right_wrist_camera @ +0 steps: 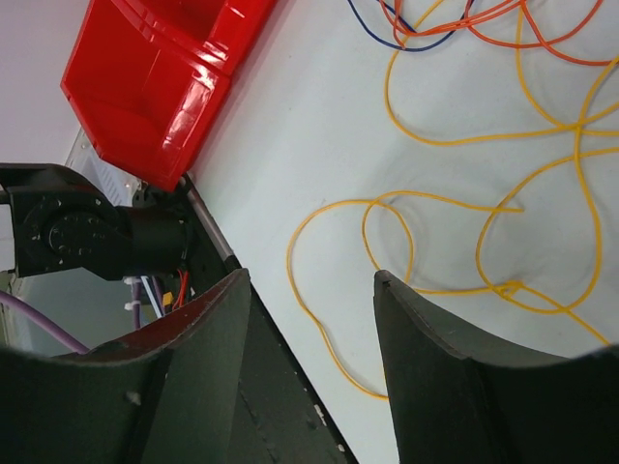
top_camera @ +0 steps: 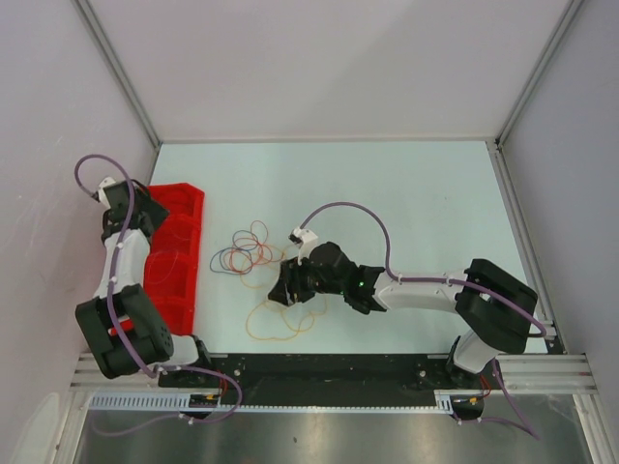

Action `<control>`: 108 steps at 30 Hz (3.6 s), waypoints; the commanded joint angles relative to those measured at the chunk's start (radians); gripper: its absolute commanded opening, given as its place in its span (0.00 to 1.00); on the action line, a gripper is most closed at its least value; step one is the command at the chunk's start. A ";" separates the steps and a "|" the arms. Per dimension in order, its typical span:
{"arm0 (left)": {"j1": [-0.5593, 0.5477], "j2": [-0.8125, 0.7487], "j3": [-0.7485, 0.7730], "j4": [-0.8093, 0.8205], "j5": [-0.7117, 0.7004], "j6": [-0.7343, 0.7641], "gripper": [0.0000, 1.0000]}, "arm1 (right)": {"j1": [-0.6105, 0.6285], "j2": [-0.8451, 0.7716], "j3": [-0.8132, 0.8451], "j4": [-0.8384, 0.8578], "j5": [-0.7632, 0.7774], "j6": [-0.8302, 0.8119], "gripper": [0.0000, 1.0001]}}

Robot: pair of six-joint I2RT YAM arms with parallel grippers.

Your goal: Untangle the cables

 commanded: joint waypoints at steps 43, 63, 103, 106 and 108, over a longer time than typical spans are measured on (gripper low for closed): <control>-0.865 -0.050 -0.022 -0.008 -0.174 0.057 0.84 | -0.131 -0.240 -0.347 -0.197 0.652 0.108 0.89; -1.136 0.026 -0.090 0.041 -0.212 0.077 0.80 | -0.413 -0.169 -0.651 0.443 0.271 0.130 0.90; -1.169 0.313 -0.159 0.150 -0.368 0.034 0.11 | -0.669 0.130 -0.587 0.595 -0.087 0.191 0.80; -1.169 0.299 -0.136 0.116 -0.359 0.034 0.00 | -0.672 0.133 -0.590 0.596 -0.090 0.193 0.80; -1.171 0.264 -0.081 0.072 -0.346 0.035 0.00 | -0.671 0.136 -0.588 0.598 -0.091 0.191 0.80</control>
